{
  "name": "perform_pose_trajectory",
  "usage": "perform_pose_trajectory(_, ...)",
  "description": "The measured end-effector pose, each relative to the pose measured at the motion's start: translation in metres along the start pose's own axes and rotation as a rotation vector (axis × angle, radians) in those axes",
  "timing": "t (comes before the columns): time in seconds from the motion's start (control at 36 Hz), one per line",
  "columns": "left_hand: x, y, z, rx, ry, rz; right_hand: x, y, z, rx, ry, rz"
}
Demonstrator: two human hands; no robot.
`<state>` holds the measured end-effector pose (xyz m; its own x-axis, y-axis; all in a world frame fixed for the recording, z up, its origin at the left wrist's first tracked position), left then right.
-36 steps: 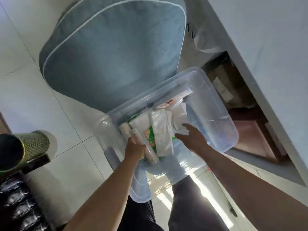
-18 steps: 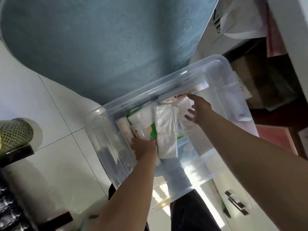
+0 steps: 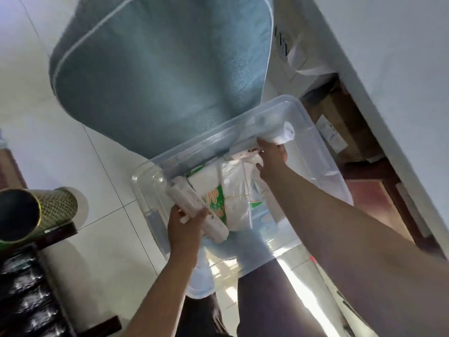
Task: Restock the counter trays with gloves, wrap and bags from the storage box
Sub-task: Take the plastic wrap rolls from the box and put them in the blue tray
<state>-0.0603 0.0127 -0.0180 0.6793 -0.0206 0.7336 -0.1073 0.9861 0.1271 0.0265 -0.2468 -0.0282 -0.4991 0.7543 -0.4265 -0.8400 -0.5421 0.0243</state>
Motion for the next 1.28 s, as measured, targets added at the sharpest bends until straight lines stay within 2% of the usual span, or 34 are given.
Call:
perform_pose_trajectory(0.17,0.061,0.026,0.057,-0.042,-0.141,-0.027,-0.015,0.062,0.105,-0.18,0.228,0.179)
perform_pose_trajectory(0.28,0.093,0.031,0.096,-0.081,-0.223,0.018,-0.013,0.114,0.161,-0.254,0.272,0.218)
perform_pose_trajectory(0.39,0.111,0.022,0.128,-0.197,-0.222,0.026,-0.003,0.164,0.194,-0.291,0.277,0.189)
perform_pose_trajectory(0.53,0.125,0.008,0.15,-0.393,-0.227,-0.019,0.004,0.192,0.229,-0.285,0.389,0.089)
perform_pose_trajectory(0.61,0.129,0.004,0.157,-0.511,-0.27,-0.089,0.013,0.202,0.255,-0.233,0.52,0.103)
perform_pose_trajectory(0.69,0.132,0.004,0.161,-0.607,-0.359,-0.174,0.034,0.216,0.289,-0.104,0.664,0.106)
perform_pose_trajectory(0.86,0.112,0.026,0.191,-0.799,-0.48,-0.229,0.109,0.25,0.356,0.076,0.853,0.041)
perform_pose_trajectory(1.0,0.087,0.027,0.236,-1.027,-0.53,-0.315,0.182,0.295,0.394,0.182,0.818,-0.046)
perform_pose_trajectory(1.17,0.062,0.004,0.307,-1.19,-0.575,-0.376,0.238,0.374,0.429,0.402,0.771,-0.204)
perform_pose_trajectory(1.28,0.043,-0.008,0.352,-1.248,-0.578,-0.419,0.259,0.428,0.441,0.47,0.802,-0.263)
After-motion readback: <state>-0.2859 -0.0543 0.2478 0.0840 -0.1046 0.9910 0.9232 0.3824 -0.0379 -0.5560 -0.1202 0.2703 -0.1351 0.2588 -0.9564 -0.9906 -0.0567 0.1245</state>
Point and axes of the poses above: each hand's wrist, its own z-axis away from the middle knuckle, its own y-axis out of the back of the hand, x = y × z, the point moved 5 cm from there along -z, towards the middle knuckle, and after that the axes turned 8 degrees about -y, right-handed, at the moved point
